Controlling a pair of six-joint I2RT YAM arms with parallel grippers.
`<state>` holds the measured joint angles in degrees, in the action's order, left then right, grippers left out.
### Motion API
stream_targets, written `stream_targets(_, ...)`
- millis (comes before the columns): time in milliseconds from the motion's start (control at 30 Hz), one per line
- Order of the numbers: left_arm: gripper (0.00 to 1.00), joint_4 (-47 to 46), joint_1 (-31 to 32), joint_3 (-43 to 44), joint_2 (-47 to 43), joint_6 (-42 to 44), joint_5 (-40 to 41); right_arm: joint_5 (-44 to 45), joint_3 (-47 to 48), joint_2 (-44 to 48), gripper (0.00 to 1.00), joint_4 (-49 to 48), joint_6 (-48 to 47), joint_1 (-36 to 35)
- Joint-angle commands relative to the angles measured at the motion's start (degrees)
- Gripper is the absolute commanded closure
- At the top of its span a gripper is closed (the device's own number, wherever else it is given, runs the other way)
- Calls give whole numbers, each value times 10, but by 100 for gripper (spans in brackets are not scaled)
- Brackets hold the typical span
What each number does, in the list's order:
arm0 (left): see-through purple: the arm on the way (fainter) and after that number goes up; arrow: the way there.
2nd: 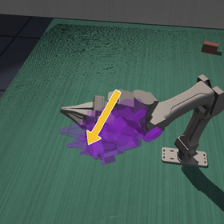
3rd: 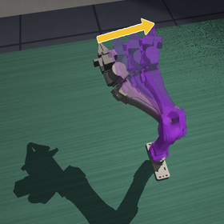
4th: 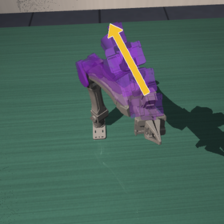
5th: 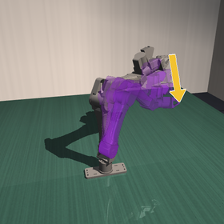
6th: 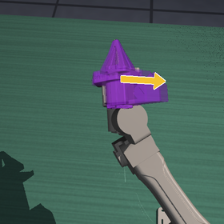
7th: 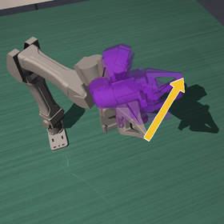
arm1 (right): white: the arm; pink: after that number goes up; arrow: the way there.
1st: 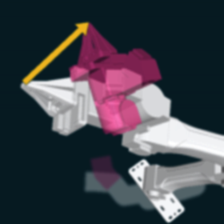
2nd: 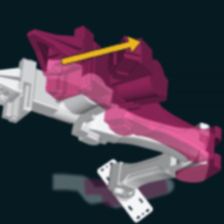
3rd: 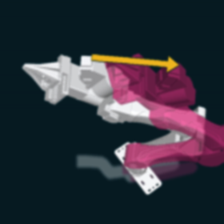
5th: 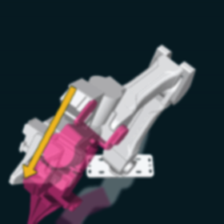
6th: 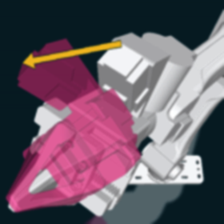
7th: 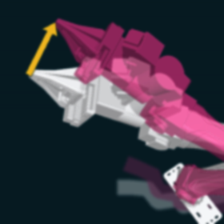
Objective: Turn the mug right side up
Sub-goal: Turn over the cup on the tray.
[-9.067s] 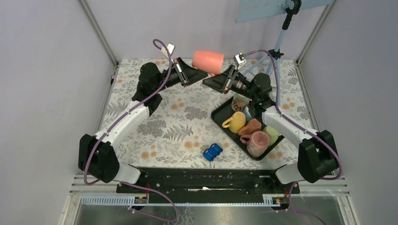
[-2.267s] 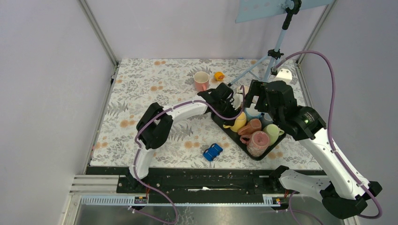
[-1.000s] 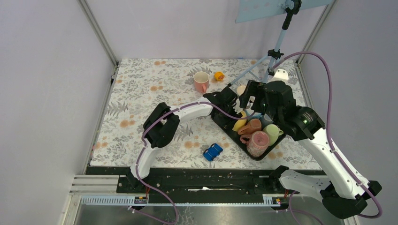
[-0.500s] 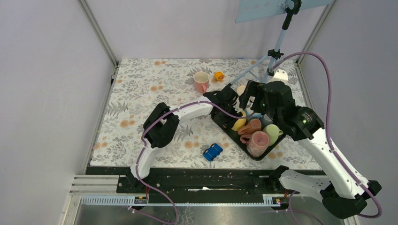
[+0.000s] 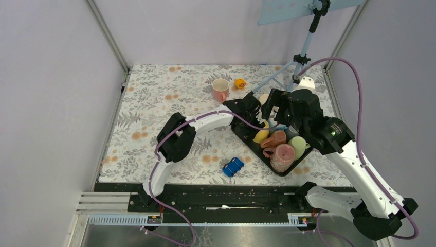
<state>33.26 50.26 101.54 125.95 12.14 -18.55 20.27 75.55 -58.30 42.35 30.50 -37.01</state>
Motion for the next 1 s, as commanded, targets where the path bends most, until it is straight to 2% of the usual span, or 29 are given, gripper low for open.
stream_targets(0, 60, -17, 2, 35, -39, 12, 12, 0, -3, 11, 0, -22, 6, -3)
stream_targets(133, 65, -8, 2, 41, -38, 17, 15, -3, -3, 9, 0, -22, 8, -3)
stream_targets(433, 66, -6, 2, 44, -32, 19, 20, -5, -4, 6, 0, -24, 8, -3)
stream_targets(600, 86, -15, 2, 42, -23, 12, 25, -4, -6, 7, 0, -24, 7, -3)
stream_targets(667, 100, -17, 2, 42, -22, 6, 29, -5, -7, 7, 0, -24, 7, -3)
stream_targets(767, 100, -42, 1, 21, -39, -7, 33, -4, -10, 9, 0, -25, 9, -3)
stream_targets(967, 100, -136, -1, -74, -113, -43, 37, -11, -12, 15, 0, -35, 9, -3)
